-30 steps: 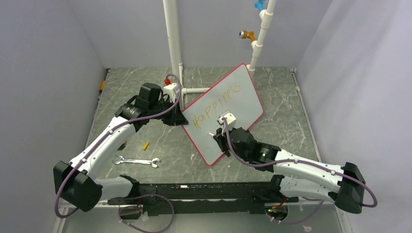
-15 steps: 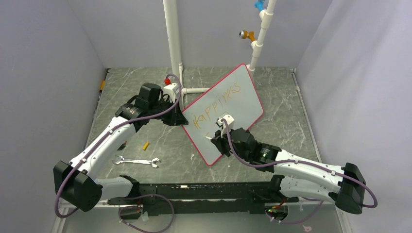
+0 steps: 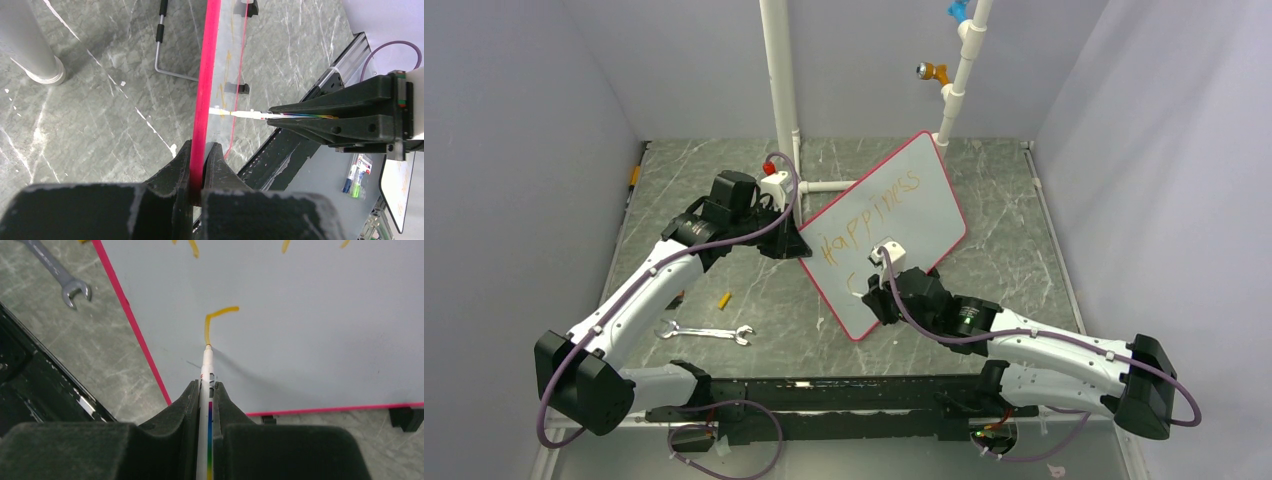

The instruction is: Write a sentence on the whiteboard

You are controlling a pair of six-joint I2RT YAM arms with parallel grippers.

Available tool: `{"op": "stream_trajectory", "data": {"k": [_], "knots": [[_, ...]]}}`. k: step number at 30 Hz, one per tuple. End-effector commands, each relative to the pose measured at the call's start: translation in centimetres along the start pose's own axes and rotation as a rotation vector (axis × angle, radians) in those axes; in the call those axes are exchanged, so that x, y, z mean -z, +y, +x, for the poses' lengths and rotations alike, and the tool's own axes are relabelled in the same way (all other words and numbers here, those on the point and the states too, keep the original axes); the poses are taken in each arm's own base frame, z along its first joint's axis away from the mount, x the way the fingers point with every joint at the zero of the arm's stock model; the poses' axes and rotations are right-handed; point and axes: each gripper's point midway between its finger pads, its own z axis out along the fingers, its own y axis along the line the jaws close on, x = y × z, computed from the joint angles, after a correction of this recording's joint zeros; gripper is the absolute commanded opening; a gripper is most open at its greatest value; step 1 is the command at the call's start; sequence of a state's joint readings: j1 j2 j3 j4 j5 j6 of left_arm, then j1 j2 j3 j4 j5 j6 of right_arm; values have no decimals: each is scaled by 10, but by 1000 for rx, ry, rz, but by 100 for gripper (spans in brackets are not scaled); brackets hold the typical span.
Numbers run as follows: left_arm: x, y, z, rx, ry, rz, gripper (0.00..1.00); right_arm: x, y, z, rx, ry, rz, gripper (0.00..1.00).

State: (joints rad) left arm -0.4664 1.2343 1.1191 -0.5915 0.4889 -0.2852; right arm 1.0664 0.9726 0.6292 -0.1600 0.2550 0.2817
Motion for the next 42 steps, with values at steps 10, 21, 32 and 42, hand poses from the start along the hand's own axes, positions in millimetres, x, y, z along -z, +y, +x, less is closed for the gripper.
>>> {"op": "stream_trajectory", "data": {"k": [10, 21, 32, 42], "knots": [[3, 77, 12, -210, 65, -358, 0, 7, -12, 53, -44, 183, 55, 0], [2, 78, 13, -209, 66, -360, 0, 5, 13, 42, -19, 170, -41, 0], [3, 78, 13, -210, 65, -363, 0, 17, 29, -15, -22, 12, -103, 0], [3, 78, 12, -209, 64, -363, 0, 22, 30, -21, -36, -25, -119, 0]]}}
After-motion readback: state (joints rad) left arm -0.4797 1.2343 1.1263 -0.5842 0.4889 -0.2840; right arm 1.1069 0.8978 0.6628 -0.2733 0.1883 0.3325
